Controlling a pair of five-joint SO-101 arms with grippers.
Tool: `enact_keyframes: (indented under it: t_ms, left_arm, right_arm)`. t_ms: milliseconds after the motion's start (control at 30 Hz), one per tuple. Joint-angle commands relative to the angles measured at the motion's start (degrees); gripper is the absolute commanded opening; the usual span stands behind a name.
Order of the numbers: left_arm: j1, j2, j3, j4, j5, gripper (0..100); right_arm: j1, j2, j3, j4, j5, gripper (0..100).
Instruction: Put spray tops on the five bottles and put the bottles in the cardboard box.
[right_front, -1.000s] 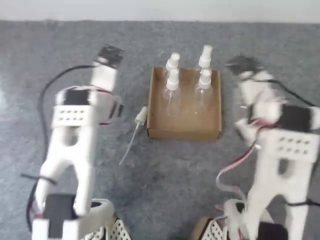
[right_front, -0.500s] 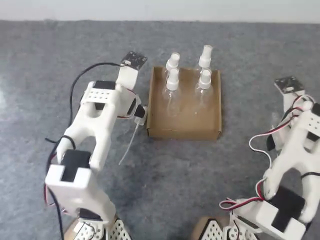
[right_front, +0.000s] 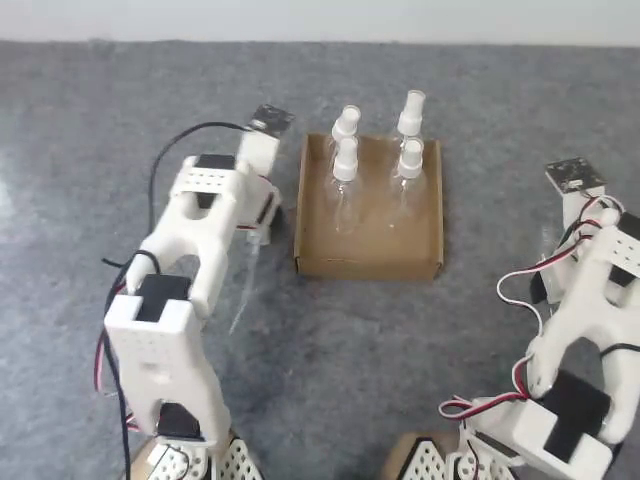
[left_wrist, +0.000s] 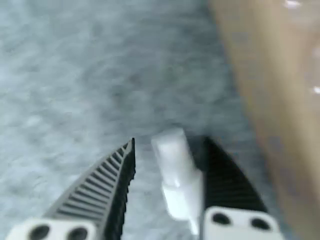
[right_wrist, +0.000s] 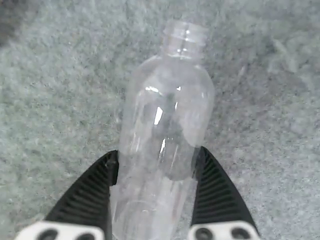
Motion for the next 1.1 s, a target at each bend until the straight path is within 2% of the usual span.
enact_keyframes:
  t_ms: [0,100,367,467,667,833,967,1067]
  left_arm:
    - [-1.3,-3.8,-2.5,-0.4,0.1,8]
    - [-0.8,-4.0,-2.5,1.2,-0.1,5]
    - [-0.4,-1.6,-2.6,1.6,0.2,2]
    - [-0.9,-4.4,-2.8,3.3,0.3,1]
    - [-3.0,-19.3,-2.6,12.1,4.7,1]
    - [-2.5,-32.4,0.1,18.8,8.7,1]
    - [-2.4,-42.9,7.3,18.9,10.4,1]
    - [-2.4,-49.2,13.6,16.1,10.7,1]
  right_arm:
    - [0.3,-0.6,0.4,-2.0,0.9,0.6]
    - [0.3,-0.5,2.7,-4.4,1.8,0.6]
    - [1.1,-0.5,7.4,-6.1,4.6,0.8]
    - [2.3,-0.6,7.4,-6.1,4.7,7.2]
    - [4.4,-1.0,7.4,-6.1,4.8,24.9]
    - [4.1,-1.0,7.4,-6.3,4.8,25.8]
    - [3.6,-1.2,5.9,-6.0,4.5,25.9]
    - [1.5,-0.1,-0.5,-1.7,1.8,26.0]
